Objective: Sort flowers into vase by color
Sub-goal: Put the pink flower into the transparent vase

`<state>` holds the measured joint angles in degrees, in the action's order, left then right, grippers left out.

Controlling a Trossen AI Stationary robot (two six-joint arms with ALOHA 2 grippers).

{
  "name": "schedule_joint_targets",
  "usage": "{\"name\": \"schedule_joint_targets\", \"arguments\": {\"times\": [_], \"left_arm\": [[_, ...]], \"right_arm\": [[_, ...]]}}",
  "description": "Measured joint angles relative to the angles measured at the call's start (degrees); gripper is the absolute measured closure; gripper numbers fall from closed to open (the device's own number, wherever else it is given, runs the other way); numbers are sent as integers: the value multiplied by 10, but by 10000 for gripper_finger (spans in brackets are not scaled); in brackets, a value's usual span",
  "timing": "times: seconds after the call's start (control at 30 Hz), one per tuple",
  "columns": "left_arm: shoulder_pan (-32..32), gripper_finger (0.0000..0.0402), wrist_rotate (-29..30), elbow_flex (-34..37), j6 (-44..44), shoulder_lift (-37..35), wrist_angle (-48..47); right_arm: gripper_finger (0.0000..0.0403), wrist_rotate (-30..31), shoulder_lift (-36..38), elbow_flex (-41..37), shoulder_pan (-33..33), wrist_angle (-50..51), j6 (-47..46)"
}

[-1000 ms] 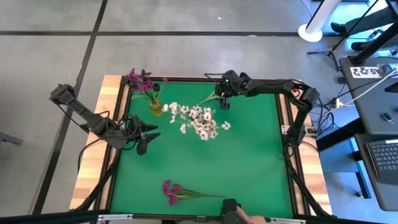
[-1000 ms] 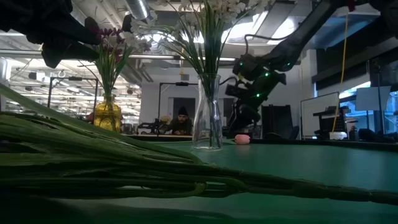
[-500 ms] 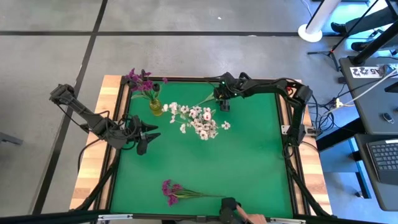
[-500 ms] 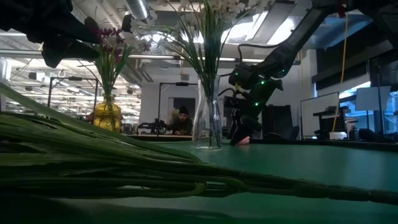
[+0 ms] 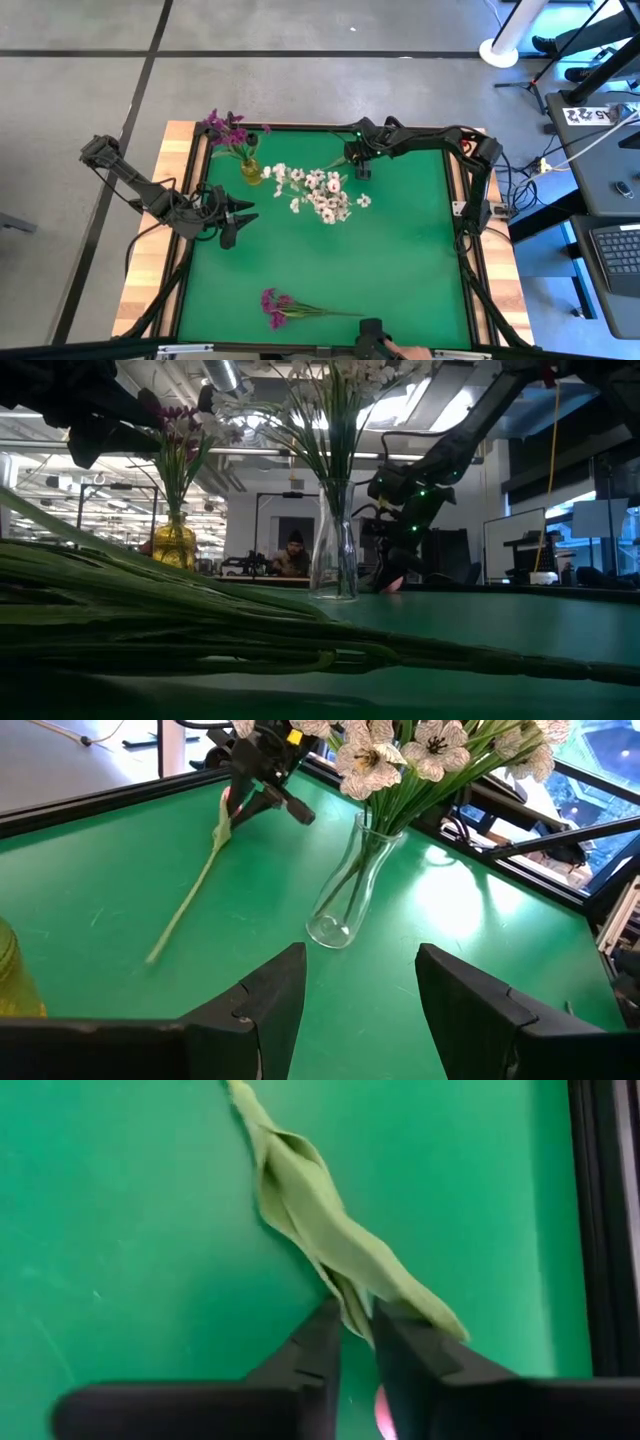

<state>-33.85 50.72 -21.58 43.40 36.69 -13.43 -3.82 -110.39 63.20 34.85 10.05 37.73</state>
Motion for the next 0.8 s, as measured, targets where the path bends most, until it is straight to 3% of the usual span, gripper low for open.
{"name": "schedule_joint_targets", "arguments": {"times": [0.2, 0.43, 0.63, 0.8], "left_arm": [[0, 216, 0, 0, 1, 0, 2], [0, 216, 0, 0, 2, 0, 5], [0, 216, 0, 0, 2, 0, 13], [0, 216, -5, 1, -55, 0, 131]], "right_arm": [[397, 68, 18, -1, 0, 38, -9], [400, 135, 83, -3, 1, 92, -19], [401, 148, 152, -2, 0, 151, -44], [401, 148, 220, -2, 0, 208, -60]]}}
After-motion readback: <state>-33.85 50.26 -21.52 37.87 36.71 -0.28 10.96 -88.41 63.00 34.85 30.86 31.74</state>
